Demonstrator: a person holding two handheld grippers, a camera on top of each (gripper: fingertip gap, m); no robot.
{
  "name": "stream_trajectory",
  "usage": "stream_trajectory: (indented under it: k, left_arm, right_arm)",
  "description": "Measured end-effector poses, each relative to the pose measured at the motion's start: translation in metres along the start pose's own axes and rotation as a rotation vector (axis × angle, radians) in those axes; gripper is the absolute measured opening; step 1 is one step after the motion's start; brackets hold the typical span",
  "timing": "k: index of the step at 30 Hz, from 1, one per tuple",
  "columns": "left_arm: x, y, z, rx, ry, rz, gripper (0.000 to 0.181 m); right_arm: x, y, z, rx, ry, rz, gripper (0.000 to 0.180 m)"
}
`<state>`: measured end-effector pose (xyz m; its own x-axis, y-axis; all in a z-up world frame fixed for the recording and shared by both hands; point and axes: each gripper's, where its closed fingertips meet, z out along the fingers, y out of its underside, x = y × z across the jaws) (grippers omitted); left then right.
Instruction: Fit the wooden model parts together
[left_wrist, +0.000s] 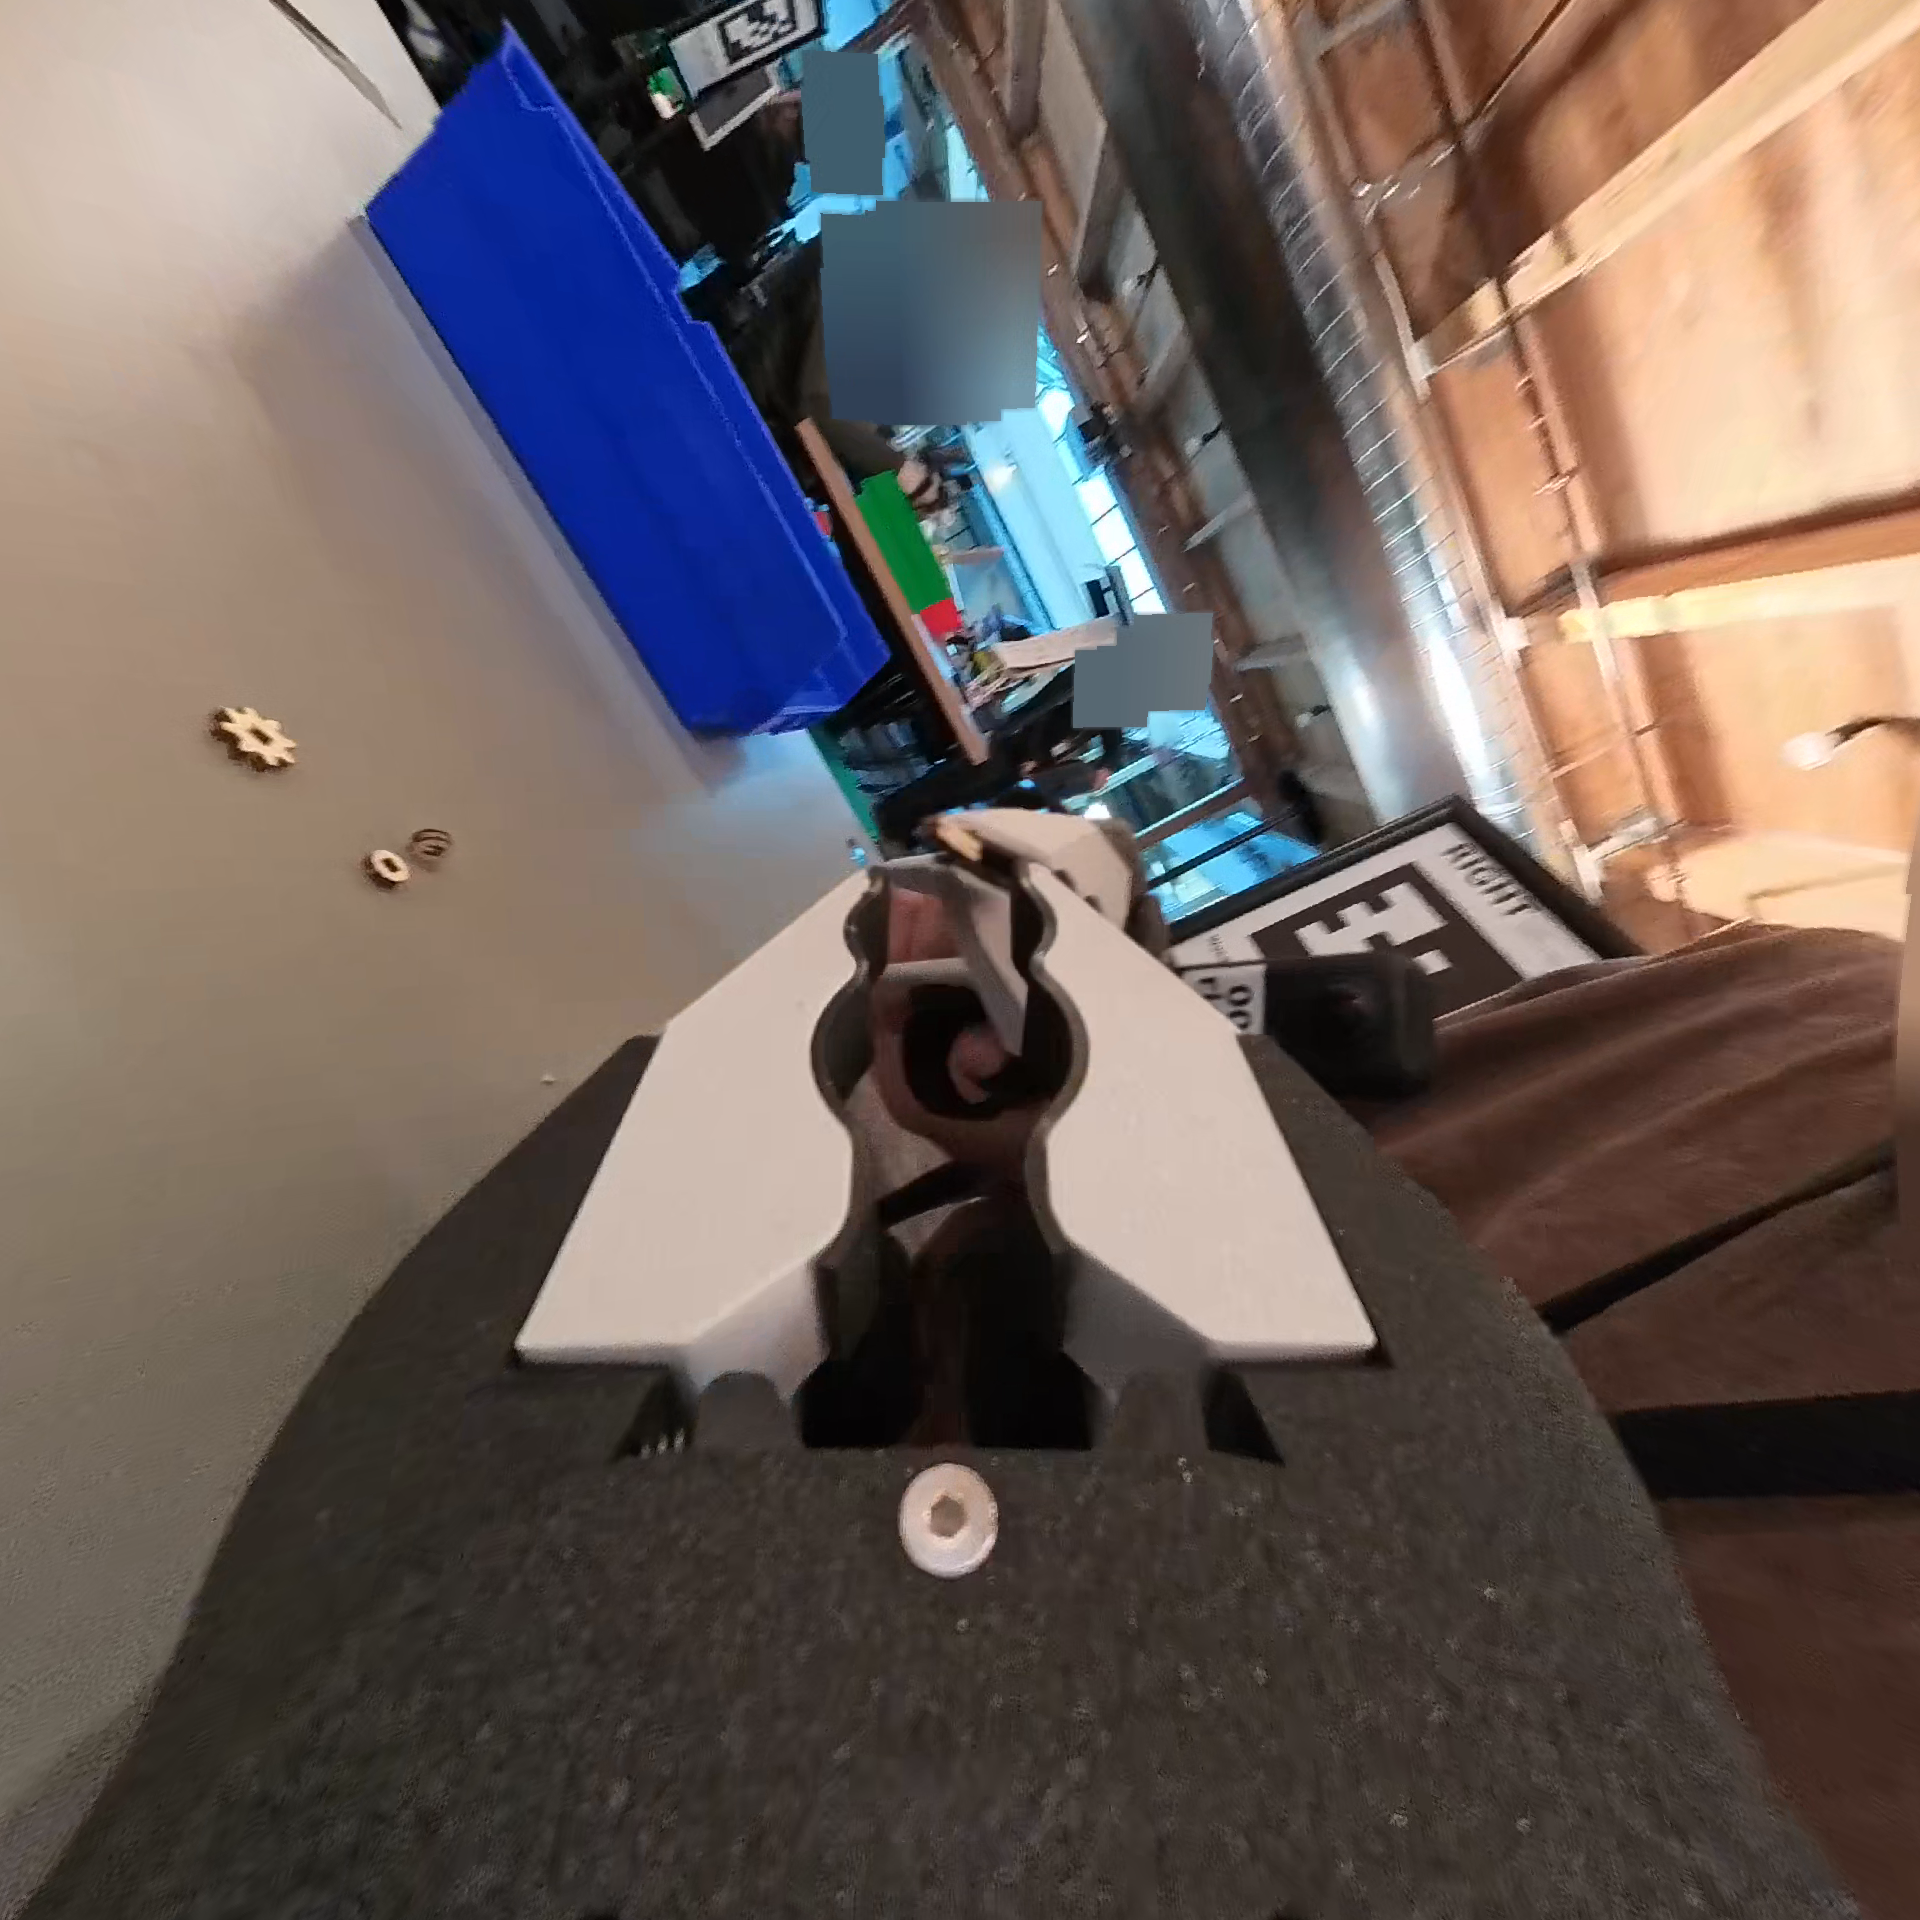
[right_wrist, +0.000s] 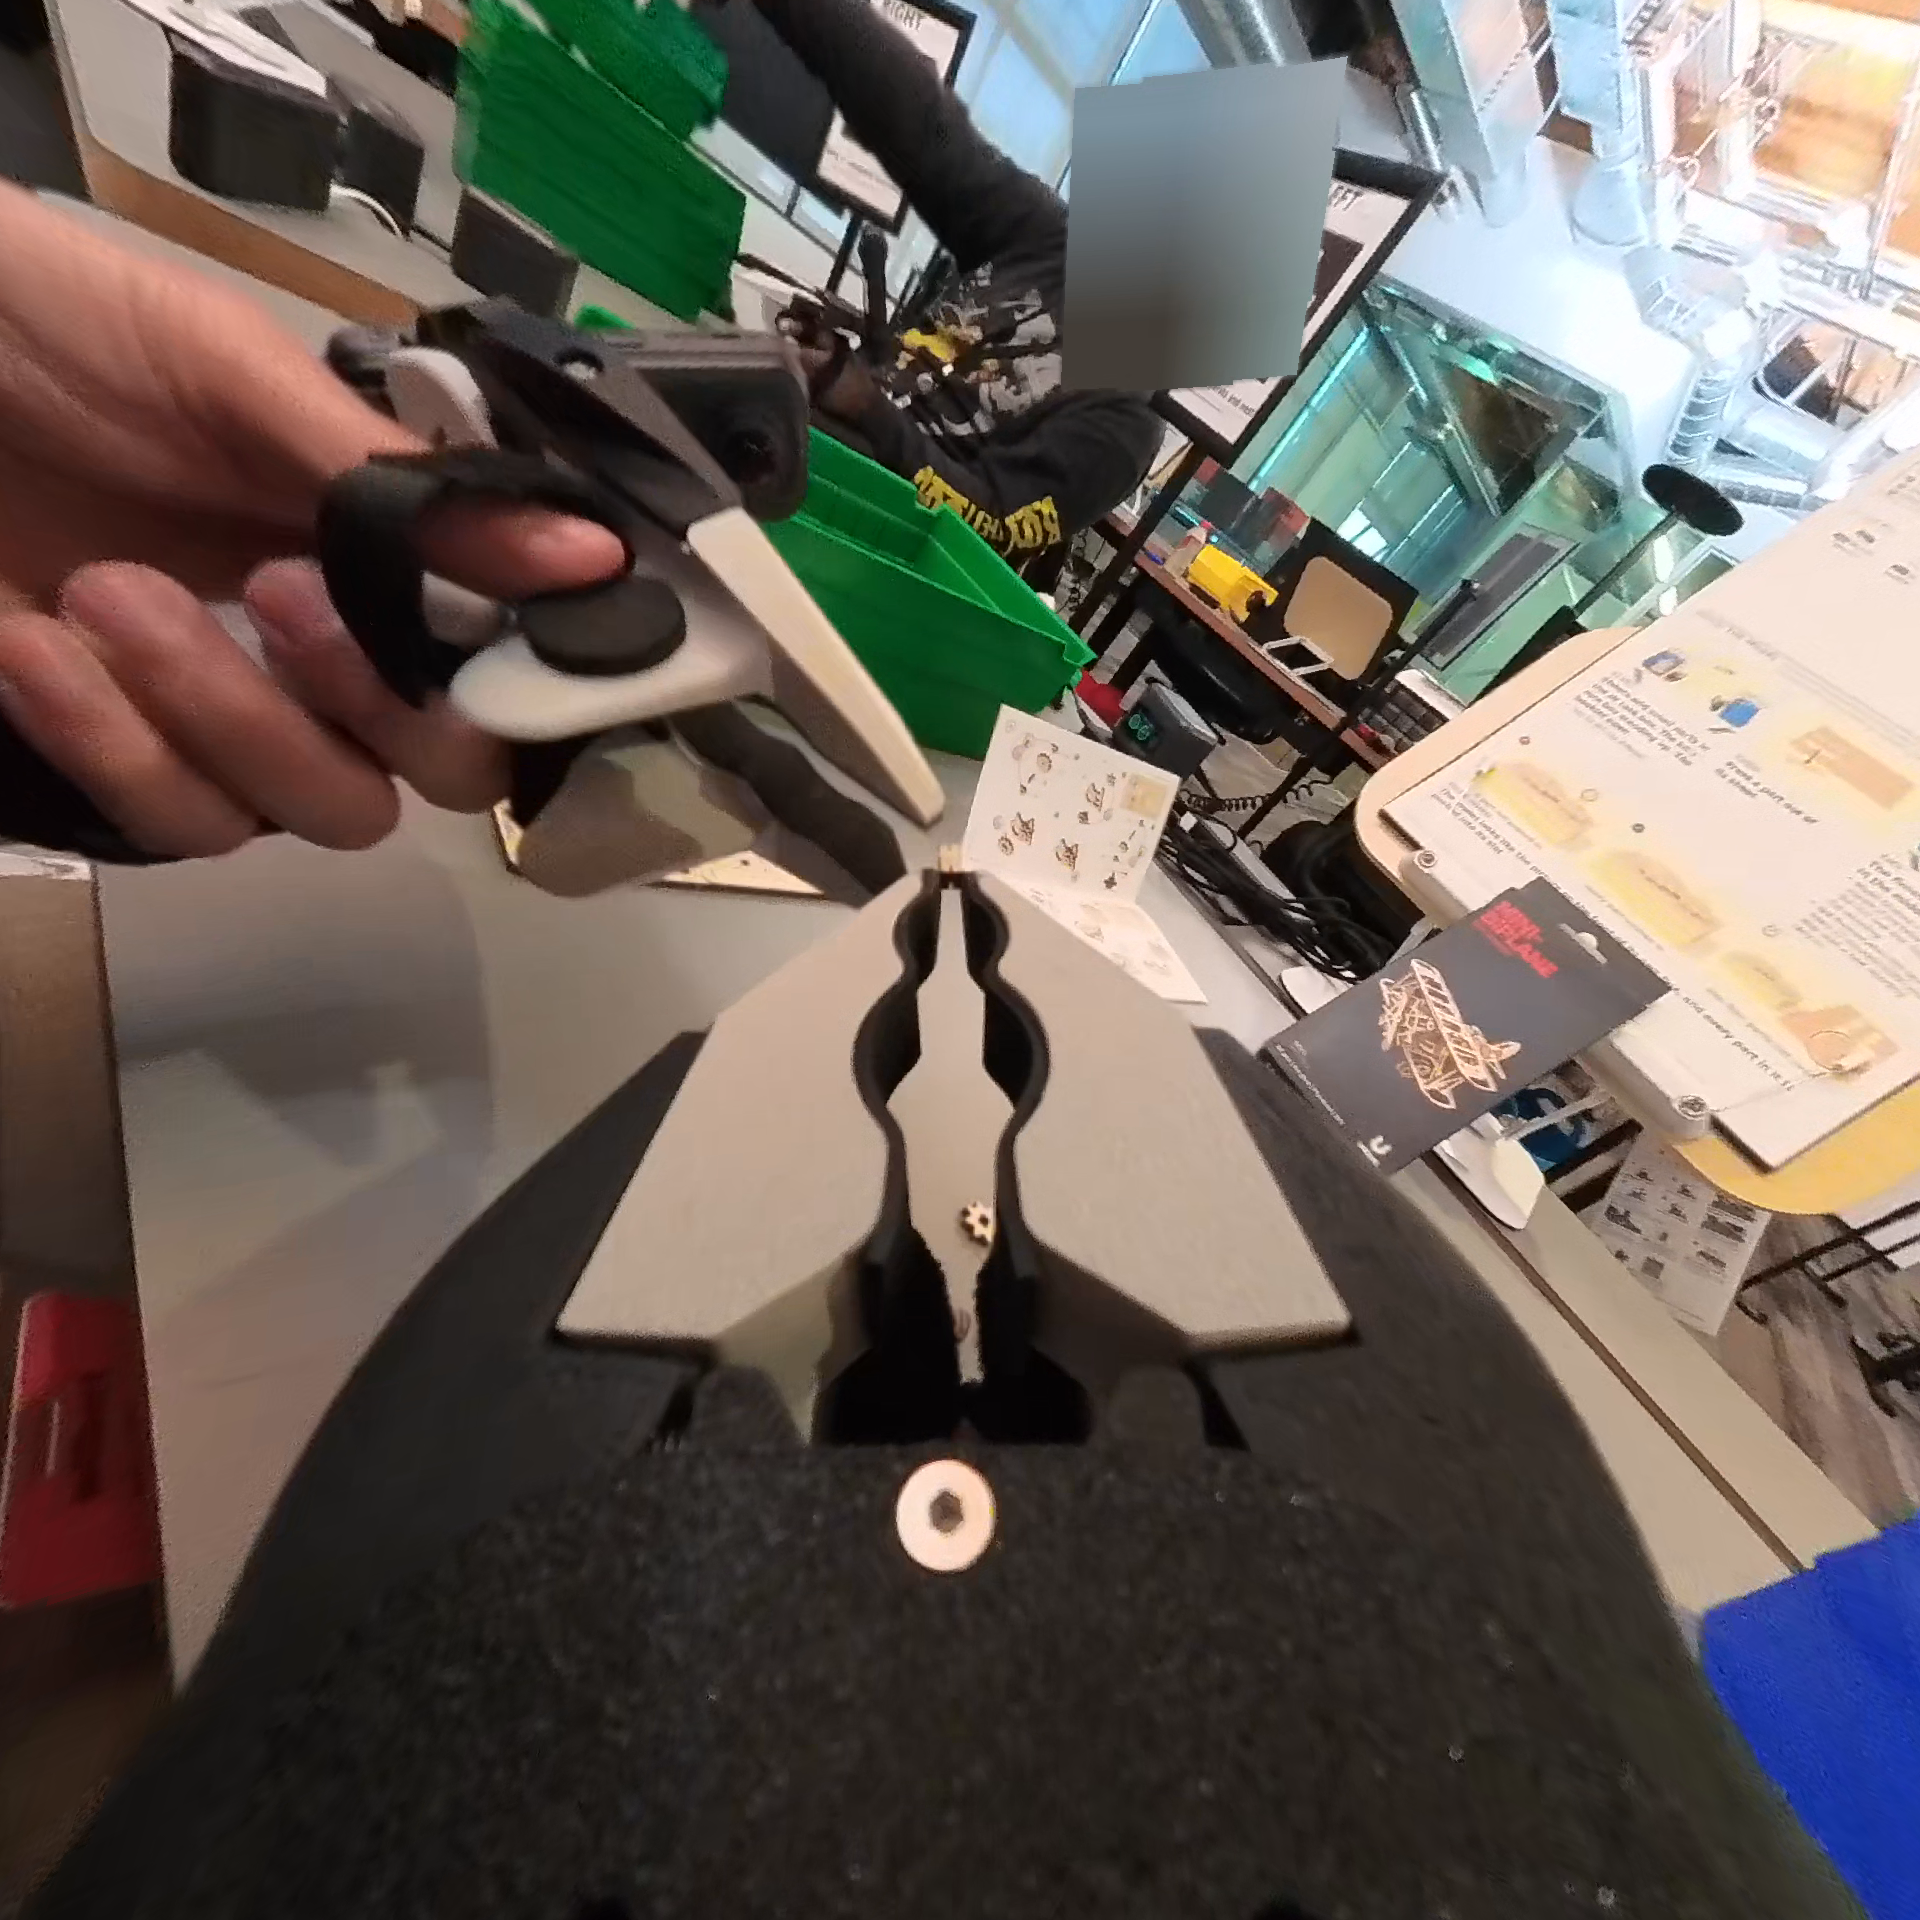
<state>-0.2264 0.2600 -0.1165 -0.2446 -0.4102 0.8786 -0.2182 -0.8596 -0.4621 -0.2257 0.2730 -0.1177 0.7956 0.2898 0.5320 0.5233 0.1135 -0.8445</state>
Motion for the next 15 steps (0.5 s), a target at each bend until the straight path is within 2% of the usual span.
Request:
stream_trajectory:
  k: [3, 9, 15]
  left_arm:
    - [0.0058, -0.0028, -0.0025, 0.029, 0.077, -0.08, 0.02]
    - [0.0048, -0.0036, -0.0043, 0.038, 0.08, -0.088, 0.006]
    - [0.0024, -0.0045, -0.0063, 0.038, 0.066, -0.076, 0.008]
  right_arm:
    - [0.001, 0.0001, -0.0004, 0.01, 0.01, 0.004, 0.003]
    - [-0.001, -0.0063, 0.0002, 0.037, 0.008, 0.001, 0.003]
    - [-0.0037, -0.0053, -0.0002, 0.022, -0.001, -0.006, 0.003]
